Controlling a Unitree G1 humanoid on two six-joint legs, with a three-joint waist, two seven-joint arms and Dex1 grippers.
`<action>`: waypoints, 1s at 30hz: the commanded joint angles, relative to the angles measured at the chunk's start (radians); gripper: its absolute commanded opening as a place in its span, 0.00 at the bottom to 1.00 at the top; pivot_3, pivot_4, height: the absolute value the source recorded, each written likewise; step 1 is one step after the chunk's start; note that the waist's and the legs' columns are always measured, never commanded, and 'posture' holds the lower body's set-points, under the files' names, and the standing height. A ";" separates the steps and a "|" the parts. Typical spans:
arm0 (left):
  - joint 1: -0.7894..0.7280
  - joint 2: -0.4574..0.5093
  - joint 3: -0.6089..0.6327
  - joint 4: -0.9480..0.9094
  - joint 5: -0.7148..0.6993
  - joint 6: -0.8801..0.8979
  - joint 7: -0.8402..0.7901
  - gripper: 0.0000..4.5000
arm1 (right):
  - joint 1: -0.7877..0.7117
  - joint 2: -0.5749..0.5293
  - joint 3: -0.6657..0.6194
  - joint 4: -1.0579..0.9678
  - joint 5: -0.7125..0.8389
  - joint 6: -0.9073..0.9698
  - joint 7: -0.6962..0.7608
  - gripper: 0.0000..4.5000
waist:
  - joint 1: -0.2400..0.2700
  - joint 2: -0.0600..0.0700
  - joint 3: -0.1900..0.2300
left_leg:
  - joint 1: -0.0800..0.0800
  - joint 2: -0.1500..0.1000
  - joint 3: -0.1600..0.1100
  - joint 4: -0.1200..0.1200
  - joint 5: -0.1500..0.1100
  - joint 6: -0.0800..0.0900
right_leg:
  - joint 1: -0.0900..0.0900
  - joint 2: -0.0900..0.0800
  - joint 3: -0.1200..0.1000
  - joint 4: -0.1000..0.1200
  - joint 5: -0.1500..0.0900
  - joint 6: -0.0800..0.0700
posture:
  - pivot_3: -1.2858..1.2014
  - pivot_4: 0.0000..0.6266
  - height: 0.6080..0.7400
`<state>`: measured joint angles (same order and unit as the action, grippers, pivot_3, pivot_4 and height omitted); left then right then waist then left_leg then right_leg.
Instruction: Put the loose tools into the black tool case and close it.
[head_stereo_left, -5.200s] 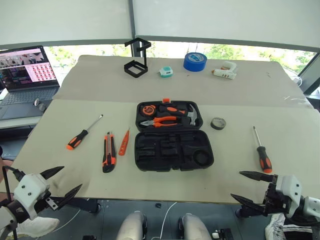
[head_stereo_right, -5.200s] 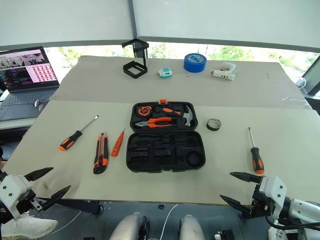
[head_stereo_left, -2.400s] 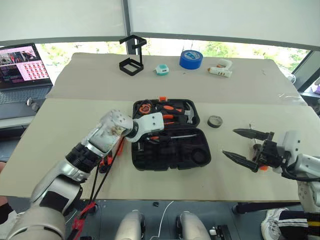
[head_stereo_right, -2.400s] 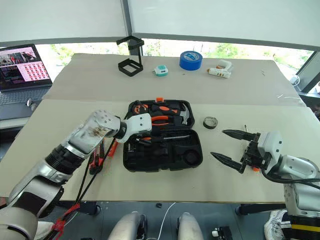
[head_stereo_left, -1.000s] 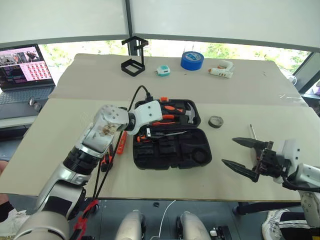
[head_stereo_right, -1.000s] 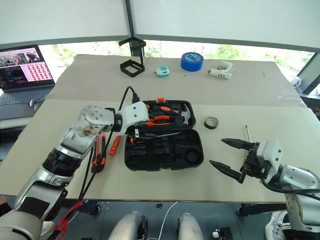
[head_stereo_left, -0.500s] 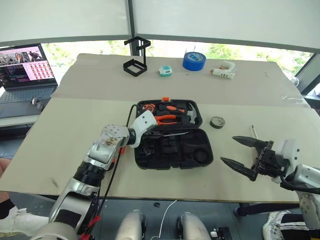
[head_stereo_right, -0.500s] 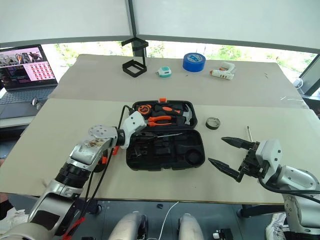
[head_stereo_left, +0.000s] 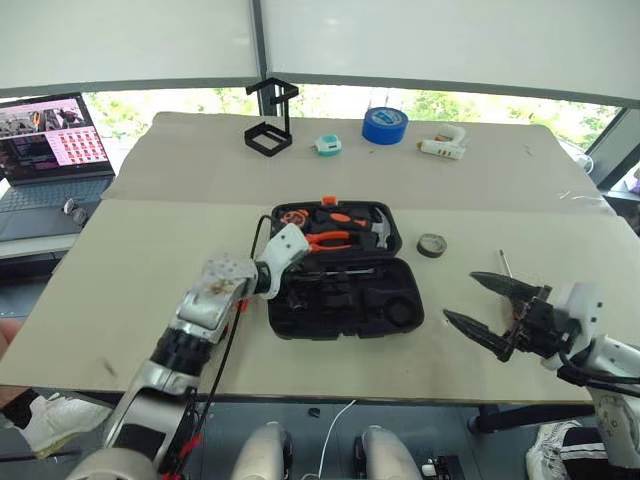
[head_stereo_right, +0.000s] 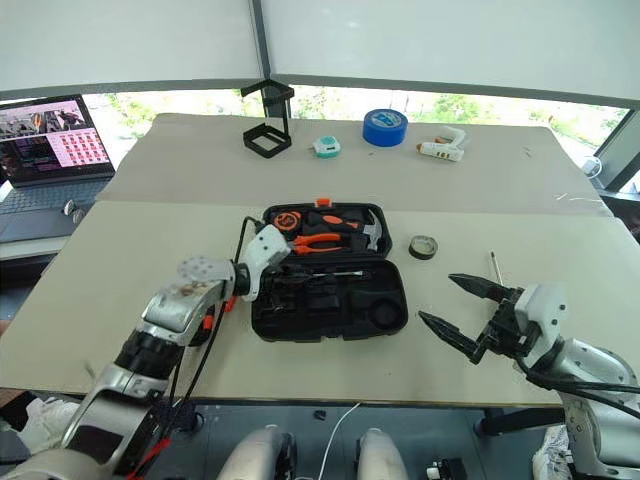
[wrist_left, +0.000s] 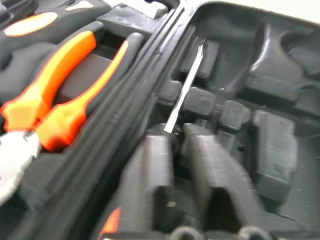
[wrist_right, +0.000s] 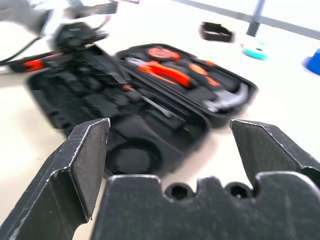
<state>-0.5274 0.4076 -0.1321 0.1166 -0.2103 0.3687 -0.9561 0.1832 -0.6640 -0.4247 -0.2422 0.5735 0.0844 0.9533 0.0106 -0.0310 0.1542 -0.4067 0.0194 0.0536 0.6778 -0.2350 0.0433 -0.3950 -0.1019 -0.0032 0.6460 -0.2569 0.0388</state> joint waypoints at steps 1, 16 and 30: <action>0.054 0.089 0.181 -0.105 -0.161 -0.151 -0.145 0.57 | 0.076 0.009 -0.137 0.013 0.009 -0.036 -0.025 1.00 | 0.001 0.000 0.000 | 0.000 0.000 0.000 0.000 0.000 0.000 | 0.000 0.000 0.000 0.000 0.000 0.000 | 0.52 0.24 1.00; 0.653 0.282 0.499 -0.358 -0.425 -0.300 -0.428 0.99 | 0.403 0.092 -0.349 0.090 -0.059 -0.048 -0.147 1.00 | 0.000 0.010 -0.005 | 0.006 -0.001 0.002 -0.011 -0.002 0.000 | 0.007 -0.019 -0.002 -0.015 -0.005 -0.008 | 0.52 0.24 1.00; 0.547 0.214 0.333 -0.565 -0.499 -0.170 -0.225 0.99 | -0.120 -0.285 0.024 0.132 -0.094 0.703 -0.343 1.00 | 0.004 0.014 -0.008 | 0.003 -0.002 0.004 -0.011 0.000 0.003 | 0.006 -0.005 -0.002 -0.016 0.000 0.000 | 0.52 0.24 1.00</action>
<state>0.0277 0.6223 0.2043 -0.4201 -0.7078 0.2000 -1.1960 0.0971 -0.9338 -0.4415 -0.1437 0.5071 0.7412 0.6261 0.0149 -0.0175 0.1467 -0.4046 0.0169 0.0571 0.6673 -0.2351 0.0468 -0.3892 -0.1067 -0.0055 0.6296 -0.2566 0.0387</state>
